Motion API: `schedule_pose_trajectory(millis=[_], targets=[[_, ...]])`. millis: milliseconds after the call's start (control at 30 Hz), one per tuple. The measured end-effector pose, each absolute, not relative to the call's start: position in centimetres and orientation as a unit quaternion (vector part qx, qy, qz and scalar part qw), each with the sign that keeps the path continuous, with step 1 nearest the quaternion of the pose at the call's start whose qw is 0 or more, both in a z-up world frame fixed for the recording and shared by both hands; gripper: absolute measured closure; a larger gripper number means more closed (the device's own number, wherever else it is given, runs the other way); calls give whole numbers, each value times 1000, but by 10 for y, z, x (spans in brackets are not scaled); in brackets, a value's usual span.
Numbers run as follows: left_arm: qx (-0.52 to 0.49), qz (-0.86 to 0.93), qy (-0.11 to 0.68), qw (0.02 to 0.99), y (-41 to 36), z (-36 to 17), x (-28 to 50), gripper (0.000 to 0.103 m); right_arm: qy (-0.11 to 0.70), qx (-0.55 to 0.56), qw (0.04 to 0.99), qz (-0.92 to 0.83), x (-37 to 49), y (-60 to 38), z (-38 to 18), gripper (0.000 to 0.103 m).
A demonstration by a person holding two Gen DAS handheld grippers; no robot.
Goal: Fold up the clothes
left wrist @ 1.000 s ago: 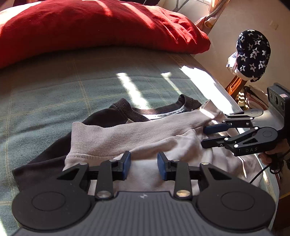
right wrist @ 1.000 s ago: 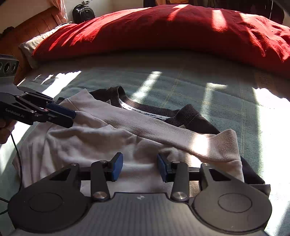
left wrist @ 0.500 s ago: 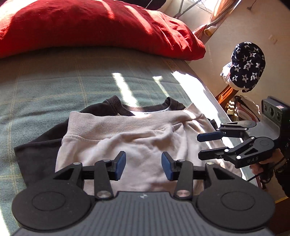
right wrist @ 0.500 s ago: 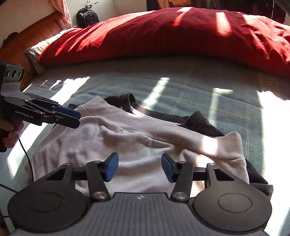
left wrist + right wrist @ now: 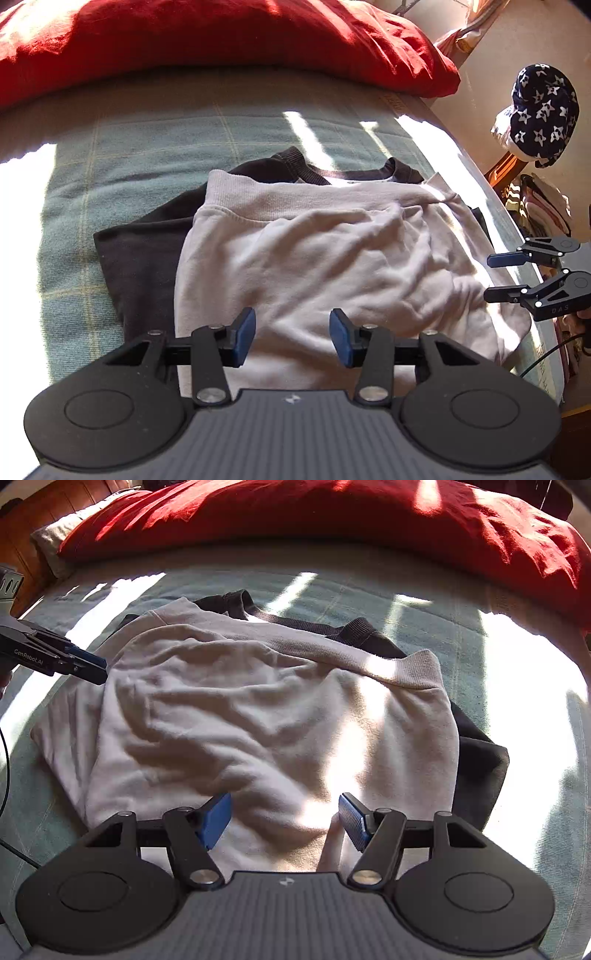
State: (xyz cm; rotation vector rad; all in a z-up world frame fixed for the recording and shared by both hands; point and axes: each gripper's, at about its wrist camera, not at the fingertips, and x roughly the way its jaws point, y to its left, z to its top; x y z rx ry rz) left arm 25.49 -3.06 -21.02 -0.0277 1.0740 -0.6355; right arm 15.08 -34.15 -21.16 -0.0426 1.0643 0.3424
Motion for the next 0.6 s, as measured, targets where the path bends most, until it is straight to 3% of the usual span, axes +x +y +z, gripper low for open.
schedule_pose_trajectory(millis=[133,267,400,600], targets=[[-6,-308,486,817,-45,-208,266,54,532,2,836,136,160,-348,-235,26],[0,-319,470,823,-60,-206,277,53,535,9,833,141,160,-338,-249,0],[-14,-258,481,838,-49,-218,300,53,538,-12,831,143,159,-329,-254,0],[-84,-239,480,840,-25,-201,301,53,524,44,839,142,159,-345,-255,0]])
